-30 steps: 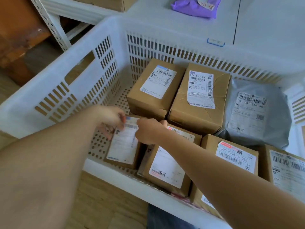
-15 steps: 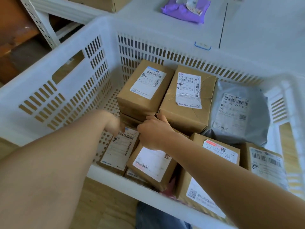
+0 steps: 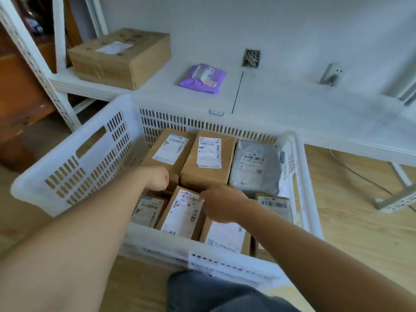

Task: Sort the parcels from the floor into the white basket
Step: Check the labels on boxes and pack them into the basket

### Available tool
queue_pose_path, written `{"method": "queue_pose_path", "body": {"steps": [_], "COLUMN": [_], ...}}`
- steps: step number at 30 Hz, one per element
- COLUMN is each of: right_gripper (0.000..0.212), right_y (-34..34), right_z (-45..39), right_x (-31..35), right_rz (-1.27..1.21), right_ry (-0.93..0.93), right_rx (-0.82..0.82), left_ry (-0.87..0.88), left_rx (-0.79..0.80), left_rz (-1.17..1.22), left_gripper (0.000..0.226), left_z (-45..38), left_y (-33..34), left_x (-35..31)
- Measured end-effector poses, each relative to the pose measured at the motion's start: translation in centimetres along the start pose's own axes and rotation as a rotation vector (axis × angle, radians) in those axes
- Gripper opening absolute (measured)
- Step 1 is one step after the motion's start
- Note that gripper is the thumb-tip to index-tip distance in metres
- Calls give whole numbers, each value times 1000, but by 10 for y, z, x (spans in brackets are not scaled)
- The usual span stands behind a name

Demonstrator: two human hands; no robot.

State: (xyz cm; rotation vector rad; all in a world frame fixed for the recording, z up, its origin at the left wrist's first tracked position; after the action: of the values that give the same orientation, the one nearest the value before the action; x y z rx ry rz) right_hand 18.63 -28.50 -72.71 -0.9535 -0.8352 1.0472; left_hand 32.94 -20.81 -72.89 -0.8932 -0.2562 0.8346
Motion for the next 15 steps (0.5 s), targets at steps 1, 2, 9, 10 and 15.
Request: {"method": "queue_pose_path", "body": {"steps": [1,2,9,10,15], "right_gripper": [33,31,34,35,30], "right_y": [-7,-13,-40,-42,-43], "right_z": [13,26,131,148,237], "right_x": [-6,-13,-67,-76,-126], "right_rz": [-11,-19,-33,-39,-93], "right_ry": [41,77,304,336,488], "right_rx": [-26,-46,-159,-174,-228], "left_ry": [-6,-7,70,83,195], "left_rx": [-17,-38,-131,-146,-216], "left_rz": [7,6,-62,-71,-108], "left_gripper": [29,31,29,27,24], "left_z": [7,15,75,82,120], "left_y": [-3,-6,-15,-14,-12], "left_x": [-7,-15,-102,-116,-196]}}
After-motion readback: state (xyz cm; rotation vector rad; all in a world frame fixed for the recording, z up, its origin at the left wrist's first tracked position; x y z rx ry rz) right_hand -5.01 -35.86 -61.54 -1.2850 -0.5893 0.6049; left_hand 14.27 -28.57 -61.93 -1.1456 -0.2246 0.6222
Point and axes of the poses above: each hand's wrist, its own z-axis away from the middle knuckle, its own y-axis out of the palm, x = y × z, the point moved 4 cm from there along -z, towards the middle knuckle, and after that the axes turned 1 degree about -y, right-handed, at the moved point
